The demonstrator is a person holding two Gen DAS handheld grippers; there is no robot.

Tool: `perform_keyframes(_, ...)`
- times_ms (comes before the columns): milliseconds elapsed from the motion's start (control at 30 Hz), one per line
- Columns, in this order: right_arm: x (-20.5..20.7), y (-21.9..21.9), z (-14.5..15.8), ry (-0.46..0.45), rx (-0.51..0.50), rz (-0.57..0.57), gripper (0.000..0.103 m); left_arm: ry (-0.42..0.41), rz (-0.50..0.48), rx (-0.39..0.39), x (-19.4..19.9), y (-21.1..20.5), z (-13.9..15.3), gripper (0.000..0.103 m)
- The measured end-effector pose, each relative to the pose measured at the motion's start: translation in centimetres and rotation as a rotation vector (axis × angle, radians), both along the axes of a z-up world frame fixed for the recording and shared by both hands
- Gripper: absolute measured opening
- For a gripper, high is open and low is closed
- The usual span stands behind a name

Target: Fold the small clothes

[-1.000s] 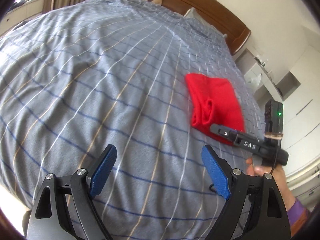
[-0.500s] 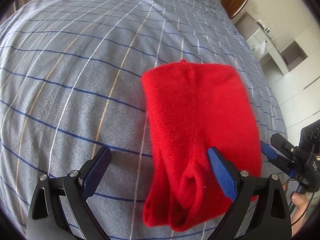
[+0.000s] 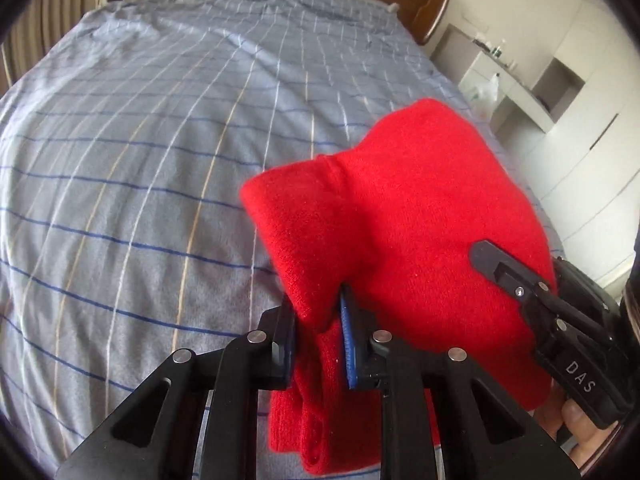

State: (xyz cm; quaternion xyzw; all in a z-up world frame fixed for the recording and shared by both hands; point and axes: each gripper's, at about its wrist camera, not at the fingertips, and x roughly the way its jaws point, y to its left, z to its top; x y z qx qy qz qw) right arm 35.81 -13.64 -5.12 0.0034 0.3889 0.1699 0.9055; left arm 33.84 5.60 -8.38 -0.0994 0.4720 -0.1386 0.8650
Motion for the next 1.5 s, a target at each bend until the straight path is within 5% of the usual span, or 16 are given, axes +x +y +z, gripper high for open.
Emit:
perform_keyframes(100, -0.2, -1.8, 2.7, -0.028, 0.074, -0.001, 0.034, -0.068, -0.018, -0.001, -0.9, 0.0, 2.8, 0.022)
perform_keyframes(167, 0.6, -2.9, 2.6, 0.020, 0.115, 0.002, 0.042, -0.079, -0.014, 0.063, -1.5, -0.3, 2.7, 0.053)
perform_keyframes(233, 0.9, -3.9, 1.1, 0.086, 0.104, -0.024, 0.065, -0.090, 0.049, 0.209, -2.0, -1.0, 1.4, 0.086)
perform_keyframes(267, 0.4, -4.7, 0.3, 0.104, 0.071, -0.047, 0.084, -0.116, 0.085, 0.270, -3.0, -0.9, 1.0, 0.087)
perform_keyframes(400, -4.1, -7.3, -1.5, 0.101, -0.044, -0.077, 0.092, -0.212, 0.134, 0.318, -7.9, -0.1, 1.3, 0.098)
perform_keyframes(633, -12.9, -8.0, 1.8, -0.024, -0.134, -0.075, 0.095, -0.350, 0.173, 0.385, -13.8, -0.8, 5.1, 0.103)
perform_keyframes(967, -21.1, -4.3, 7.3, -0.076, -0.160, -0.051, 0.096, -0.359, 0.251, 0.418, -19.2, -0.9, 8.5, 0.103)
perform_keyframes(1167, -24.3, -3.7, 8.5, -0.044, -0.155, -0.079, 0.096, -0.258, 0.237, 0.396, -21.6, -0.8, 8.9, 0.103)
perform_keyframes(1500, -26.3, -3.5, 9.3, -0.033, -0.216, -0.123, 0.096, -0.276, 0.203, 0.452, -24.5, -2.3, 9.0, 0.103)
